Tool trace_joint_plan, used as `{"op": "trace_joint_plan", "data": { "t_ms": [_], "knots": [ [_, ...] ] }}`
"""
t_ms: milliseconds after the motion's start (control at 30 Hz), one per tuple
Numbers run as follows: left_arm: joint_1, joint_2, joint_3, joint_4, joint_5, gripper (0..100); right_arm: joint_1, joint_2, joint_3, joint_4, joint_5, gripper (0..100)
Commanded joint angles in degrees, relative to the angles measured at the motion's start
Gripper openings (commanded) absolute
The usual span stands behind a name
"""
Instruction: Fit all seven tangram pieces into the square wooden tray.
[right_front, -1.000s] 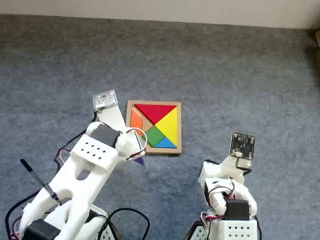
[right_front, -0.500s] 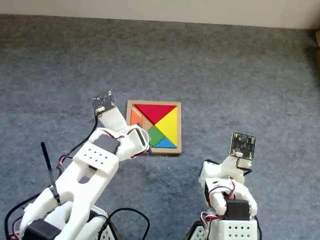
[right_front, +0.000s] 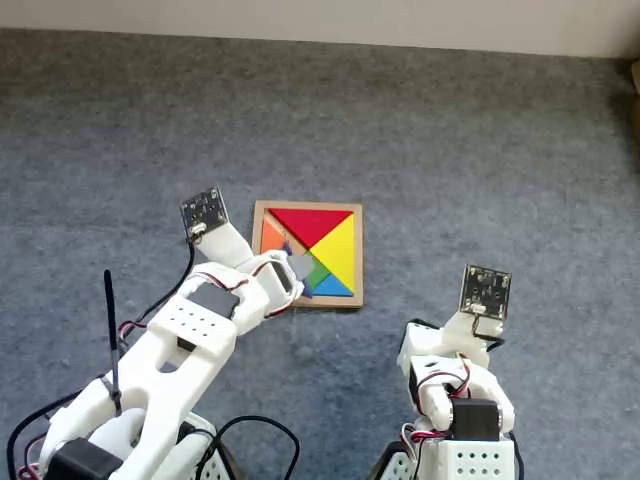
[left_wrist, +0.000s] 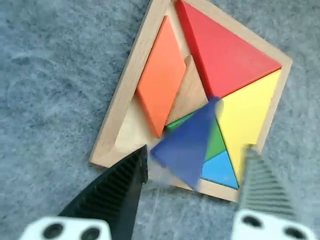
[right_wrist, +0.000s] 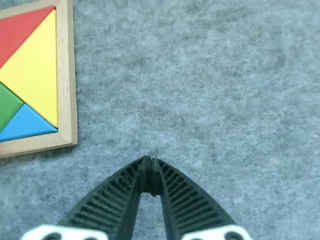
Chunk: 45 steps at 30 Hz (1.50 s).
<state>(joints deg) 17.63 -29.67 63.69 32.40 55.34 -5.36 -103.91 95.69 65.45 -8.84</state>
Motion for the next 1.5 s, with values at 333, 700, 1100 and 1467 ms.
{"op": "trace_joint_plan", "data": {
  "t_ms": [333, 700, 1100, 1467],
  "knots": [
    [-0.84, -0.92, -0.57, -1.49, 1.49, 41, 0.57, 0.04, 5.67, -1.19, 0.44, 0.9],
    [-4.53, -0.22, -5.76, -1.58, 5.54, 41, 0.57, 0.04, 5.67, -1.19, 0.44, 0.9],
    [-5.14, 18.68, -13.49, -2.73, 5.27, 41, 0.57, 0.04, 5.67, -1.19, 0.44, 0.9],
    [-5.41, 21.93, -16.22, -11.78, 5.54, 41, 0.57, 0.04, 5.67, -1.19, 0.44, 0.9]
  ]
}}
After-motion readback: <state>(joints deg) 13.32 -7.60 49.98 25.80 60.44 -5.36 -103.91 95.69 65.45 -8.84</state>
